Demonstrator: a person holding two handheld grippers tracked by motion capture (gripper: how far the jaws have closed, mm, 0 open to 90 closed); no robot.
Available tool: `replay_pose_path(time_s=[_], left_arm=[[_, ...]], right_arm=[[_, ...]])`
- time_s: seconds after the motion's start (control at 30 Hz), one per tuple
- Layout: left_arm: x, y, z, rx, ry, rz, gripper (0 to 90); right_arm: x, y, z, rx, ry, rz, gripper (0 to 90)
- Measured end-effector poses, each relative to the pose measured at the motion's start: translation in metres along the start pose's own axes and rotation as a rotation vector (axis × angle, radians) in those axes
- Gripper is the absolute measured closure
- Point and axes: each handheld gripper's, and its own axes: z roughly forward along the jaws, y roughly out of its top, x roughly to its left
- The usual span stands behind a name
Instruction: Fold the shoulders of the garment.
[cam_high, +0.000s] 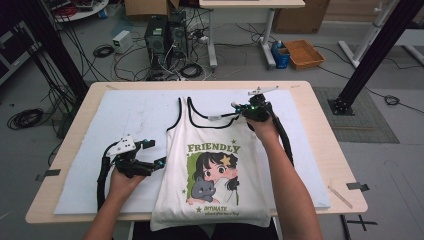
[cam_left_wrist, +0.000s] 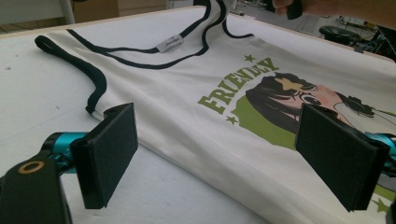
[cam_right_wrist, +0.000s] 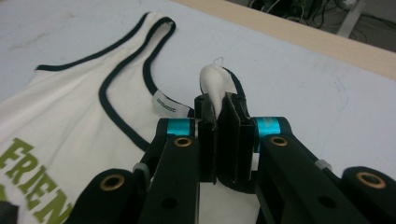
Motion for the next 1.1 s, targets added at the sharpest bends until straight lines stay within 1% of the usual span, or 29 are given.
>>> replay_pose_path(time_s=[0.13,0.17,0.23,0.37,0.57,0.63,0.67,0.73,0.8,0.87,0.93,1.0,1.1], left_arm=[[0.000,0.000,0.000,0.003,-0.001,0.001,13.5],[0.000,0.000,0.000,0.001,0.000,0.001,13.5],[0.000,0.000,0.000,-0.001,0.000,0.000,13.5],[0.000,0.000,0.000,0.000,0.000,0.002,13.5],[0.000,0.000,0.000,0.000,0.000,0.002,13.5],[0.001,0.000,0.000,0.002,-0.002,0.001,13.5],[0.001,0.000,-0.001,0.001,-0.002,0.003,13.5],[0.001,0.000,-0.001,0.002,-0.002,0.003,13.5],[0.001,0.000,-0.001,0.002,-0.003,0.003,13.5],[0.000,0.000,0.000,0.000,-0.001,0.001,13.5],[0.000,0.000,0.000,0.000,-0.001,0.001,13.4],[0.000,0.000,0.000,-0.001,-0.001,0.002,13.5],[0.000,0.000,0.000,-0.001,0.000,0.002,13.5]], right_arm=[[0.005,-0.006,-0.014,-0.024,0.013,-0.003,84.7],[0.007,-0.008,-0.017,-0.029,0.027,-0.003,84.7],[0.010,-0.013,-0.021,-0.036,0.040,-0.009,84.7],[0.020,-0.024,-0.028,-0.064,0.082,0.006,84.7],[0.043,-0.041,-0.033,-0.051,0.108,-0.034,84.7],[0.048,-0.046,-0.034,-0.037,0.109,-0.075,84.7],[0.050,-0.049,-0.034,-0.034,0.109,-0.088,84.7],[0.053,-0.054,-0.035,-0.030,0.112,-0.094,84.6],[0.057,-0.060,-0.036,-0.025,0.106,-0.105,84.6],[0.059,-0.065,-0.038,-0.025,0.108,-0.103,84.1],[0.061,-0.070,-0.041,-0.023,0.106,-0.109,82.4],[0.060,-0.078,-0.045,-0.010,0.102,-0.102,78.6],[0.060,-0.087,-0.052,-0.010,0.105,-0.096,70.6]])
